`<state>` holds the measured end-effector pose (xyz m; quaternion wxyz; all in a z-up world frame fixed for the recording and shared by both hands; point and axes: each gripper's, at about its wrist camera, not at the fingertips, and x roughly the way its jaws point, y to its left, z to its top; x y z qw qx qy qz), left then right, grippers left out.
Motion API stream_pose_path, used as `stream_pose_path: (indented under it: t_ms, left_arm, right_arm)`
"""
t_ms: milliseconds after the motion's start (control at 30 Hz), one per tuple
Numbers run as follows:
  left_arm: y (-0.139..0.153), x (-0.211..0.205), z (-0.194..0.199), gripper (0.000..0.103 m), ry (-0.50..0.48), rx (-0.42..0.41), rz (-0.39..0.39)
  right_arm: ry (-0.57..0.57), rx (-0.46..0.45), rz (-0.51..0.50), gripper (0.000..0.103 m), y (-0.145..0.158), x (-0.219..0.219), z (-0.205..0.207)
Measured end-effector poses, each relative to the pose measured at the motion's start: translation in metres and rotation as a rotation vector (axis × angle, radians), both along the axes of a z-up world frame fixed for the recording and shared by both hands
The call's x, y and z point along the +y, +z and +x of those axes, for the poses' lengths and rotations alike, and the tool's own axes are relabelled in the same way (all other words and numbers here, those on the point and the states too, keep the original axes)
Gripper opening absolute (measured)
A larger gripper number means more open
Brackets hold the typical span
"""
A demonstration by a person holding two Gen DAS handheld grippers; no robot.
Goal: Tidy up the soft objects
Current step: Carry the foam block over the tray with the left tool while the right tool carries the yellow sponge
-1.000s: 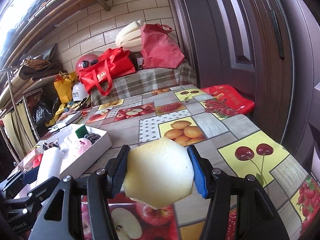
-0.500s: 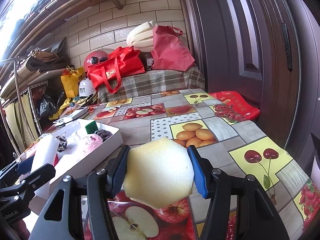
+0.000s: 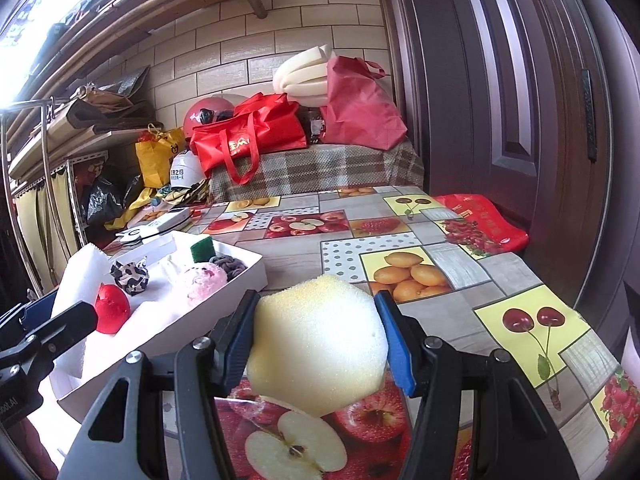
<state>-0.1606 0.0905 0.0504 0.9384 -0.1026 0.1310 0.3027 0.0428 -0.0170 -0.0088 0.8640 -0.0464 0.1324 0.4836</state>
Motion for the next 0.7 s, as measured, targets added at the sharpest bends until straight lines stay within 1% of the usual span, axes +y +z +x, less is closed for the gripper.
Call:
stream_pose_path:
  t_ms: [400,700]
  left_arm:
    - [-0.001,0.02,-0.026,0.063,0.084,-0.028,-0.011]
    - [-0.002,0.03,-0.04,0.063,0.122,-0.048,-0.024]
  right_arm:
    - [0.032,-0.037,-0.003,0.058,0.001,0.011,-0.02]
    - [0.053,-0.036,-0.008,0.058,0.001,0.02,-0.028]
